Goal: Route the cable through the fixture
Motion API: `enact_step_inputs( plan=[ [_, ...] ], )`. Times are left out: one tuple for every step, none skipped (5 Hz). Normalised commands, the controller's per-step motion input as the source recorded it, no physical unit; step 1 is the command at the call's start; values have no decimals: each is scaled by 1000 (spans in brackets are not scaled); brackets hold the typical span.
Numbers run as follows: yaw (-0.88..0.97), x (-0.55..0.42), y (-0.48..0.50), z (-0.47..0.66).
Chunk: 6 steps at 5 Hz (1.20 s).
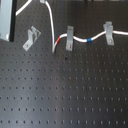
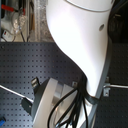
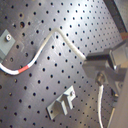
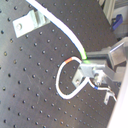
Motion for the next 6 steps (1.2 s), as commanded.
enact_step_inputs(
  plan=[
    [0, 31, -35, 9],
    [337, 80, -164, 263],
    [777, -51, -155, 262],
    [697, -232, 23, 296],
    [589, -367, 210, 275],
    [603, -352, 256, 264]
  ],
)
